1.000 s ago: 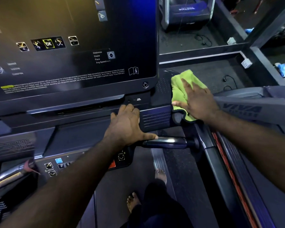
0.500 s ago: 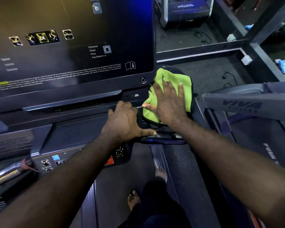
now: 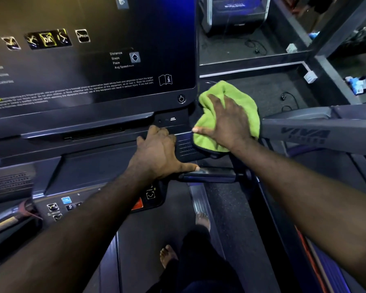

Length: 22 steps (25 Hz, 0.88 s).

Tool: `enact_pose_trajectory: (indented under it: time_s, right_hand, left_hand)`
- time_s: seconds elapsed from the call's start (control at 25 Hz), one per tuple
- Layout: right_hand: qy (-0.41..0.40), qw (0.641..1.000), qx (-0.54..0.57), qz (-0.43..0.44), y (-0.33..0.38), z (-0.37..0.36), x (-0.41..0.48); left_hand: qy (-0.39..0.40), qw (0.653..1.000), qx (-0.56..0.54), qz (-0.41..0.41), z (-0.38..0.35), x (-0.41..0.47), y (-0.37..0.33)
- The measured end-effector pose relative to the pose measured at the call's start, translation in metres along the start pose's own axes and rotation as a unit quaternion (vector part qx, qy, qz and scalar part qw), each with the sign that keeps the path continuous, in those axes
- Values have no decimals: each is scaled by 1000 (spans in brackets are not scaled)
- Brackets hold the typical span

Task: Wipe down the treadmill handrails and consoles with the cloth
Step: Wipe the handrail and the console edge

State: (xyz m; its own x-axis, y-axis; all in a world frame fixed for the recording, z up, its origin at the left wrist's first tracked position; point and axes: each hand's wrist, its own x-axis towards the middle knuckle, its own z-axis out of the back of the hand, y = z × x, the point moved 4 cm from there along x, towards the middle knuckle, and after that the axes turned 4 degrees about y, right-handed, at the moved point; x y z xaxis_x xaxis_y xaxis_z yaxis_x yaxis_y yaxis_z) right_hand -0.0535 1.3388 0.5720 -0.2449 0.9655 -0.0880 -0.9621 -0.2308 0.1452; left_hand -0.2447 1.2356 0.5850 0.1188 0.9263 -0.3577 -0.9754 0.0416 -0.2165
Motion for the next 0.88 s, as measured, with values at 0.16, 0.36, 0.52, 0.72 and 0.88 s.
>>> enact_pose_trajectory:
  time_s: [0.16, 0.36, 0.52, 0.72, 0.88]
  right_hand:
    - [26, 997, -28, 60, 39, -4, 13]
    - [117, 989, 4, 96, -8, 20, 28]
    - [132, 986, 28, 101, -15, 17, 29]
    - [36, 996, -20, 85, -1, 0, 30]
    - [-68, 995, -7, 72, 8, -3, 38]
  left_hand:
    - [-15, 1000, 5, -2, -1, 0, 0]
    - [-10, 1000, 4, 2, -2, -1, 2]
    - [-10, 1000, -6, -4, 0, 0, 2]
    - [5, 1000, -3, -11, 1, 2, 0]
    - [18, 1000, -3, -5, 2, 4, 0]
